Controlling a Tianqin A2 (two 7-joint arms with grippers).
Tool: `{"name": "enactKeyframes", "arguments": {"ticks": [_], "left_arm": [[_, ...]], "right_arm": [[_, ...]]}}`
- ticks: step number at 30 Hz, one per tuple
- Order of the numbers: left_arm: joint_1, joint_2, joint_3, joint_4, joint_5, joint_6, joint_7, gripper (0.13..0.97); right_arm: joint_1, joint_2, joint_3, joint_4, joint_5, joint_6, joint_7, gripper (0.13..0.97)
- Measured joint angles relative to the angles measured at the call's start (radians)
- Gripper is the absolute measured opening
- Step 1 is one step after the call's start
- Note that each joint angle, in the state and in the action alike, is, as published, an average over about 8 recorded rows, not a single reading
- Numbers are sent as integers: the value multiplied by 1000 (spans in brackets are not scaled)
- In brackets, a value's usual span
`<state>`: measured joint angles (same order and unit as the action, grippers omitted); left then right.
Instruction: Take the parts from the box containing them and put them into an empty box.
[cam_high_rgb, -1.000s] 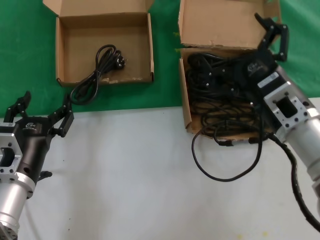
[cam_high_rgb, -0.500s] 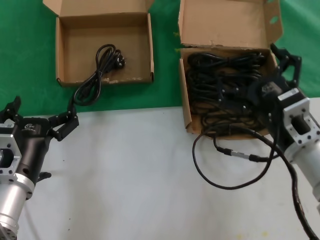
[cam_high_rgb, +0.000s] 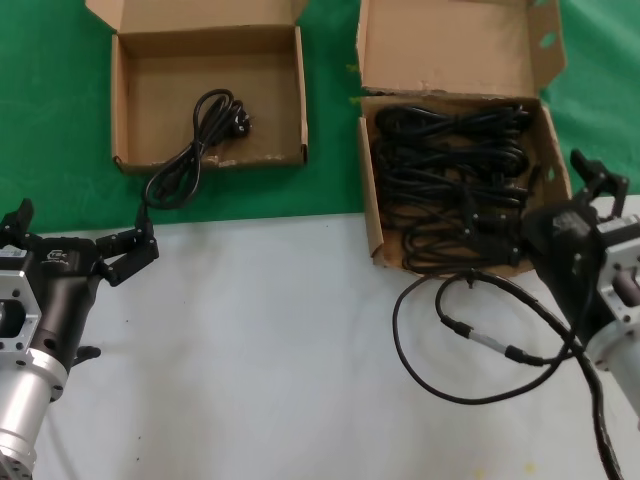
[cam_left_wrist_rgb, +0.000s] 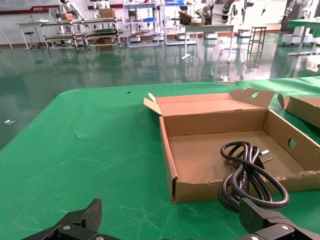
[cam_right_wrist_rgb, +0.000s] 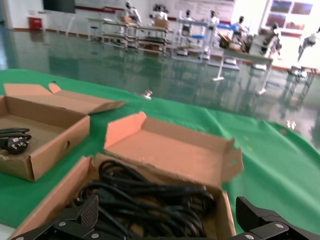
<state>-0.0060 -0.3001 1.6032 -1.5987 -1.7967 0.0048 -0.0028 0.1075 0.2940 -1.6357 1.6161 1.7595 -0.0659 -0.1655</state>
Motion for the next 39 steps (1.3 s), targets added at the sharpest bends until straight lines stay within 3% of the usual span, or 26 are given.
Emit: {"name": "enactKeyframes", "arguments": {"ticks": [16,39], "left_arm": [[5,0,-3,-1,-3,-4,2,966],[5,0,-3,-1,-3,-4,2,966]], "right_arm": [[-88,5,29,-13,33,54,136,966],[-92,5,30,-14,35,56,141,966]]}}
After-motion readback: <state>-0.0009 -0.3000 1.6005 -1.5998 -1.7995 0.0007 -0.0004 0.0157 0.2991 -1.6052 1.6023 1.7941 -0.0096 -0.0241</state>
